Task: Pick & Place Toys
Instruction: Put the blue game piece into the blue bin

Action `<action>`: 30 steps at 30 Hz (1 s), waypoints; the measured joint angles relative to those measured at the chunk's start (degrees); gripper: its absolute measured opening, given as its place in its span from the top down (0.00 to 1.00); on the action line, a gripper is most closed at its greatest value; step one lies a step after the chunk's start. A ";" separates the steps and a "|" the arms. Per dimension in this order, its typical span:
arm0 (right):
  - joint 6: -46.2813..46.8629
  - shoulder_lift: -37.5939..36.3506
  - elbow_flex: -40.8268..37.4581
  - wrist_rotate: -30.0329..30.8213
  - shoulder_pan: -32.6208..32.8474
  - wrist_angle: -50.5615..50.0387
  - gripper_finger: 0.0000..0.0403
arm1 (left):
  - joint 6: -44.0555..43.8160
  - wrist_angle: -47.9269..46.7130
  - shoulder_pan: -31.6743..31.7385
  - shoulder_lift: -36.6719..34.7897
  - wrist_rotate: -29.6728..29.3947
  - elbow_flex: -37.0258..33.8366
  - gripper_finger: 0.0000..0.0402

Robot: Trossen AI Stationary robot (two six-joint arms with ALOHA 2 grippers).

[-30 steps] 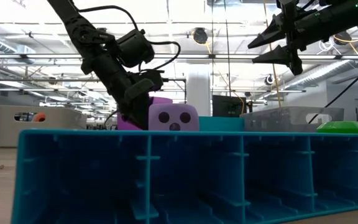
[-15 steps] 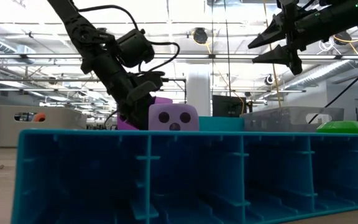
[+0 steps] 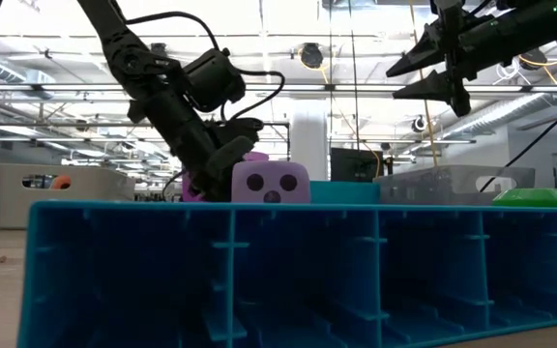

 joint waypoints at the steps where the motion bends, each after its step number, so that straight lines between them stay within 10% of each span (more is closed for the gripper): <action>1: 0.18 0.00 0.00 0.00 0.00 -0.09 0.54 | -0.41 0.45 0.00 0.31 -0.66 0.00 0.42; 21: 0.34 0.00 0.00 0.00 0.00 -0.83 0.54 | 0.47 2.59 0.13 0.63 -2.58 0.03 0.42; 30: 0.37 0.00 0.00 -0.02 0.01 -0.82 0.54 | 3.76 2.83 0.13 0.63 -2.58 0.03 0.61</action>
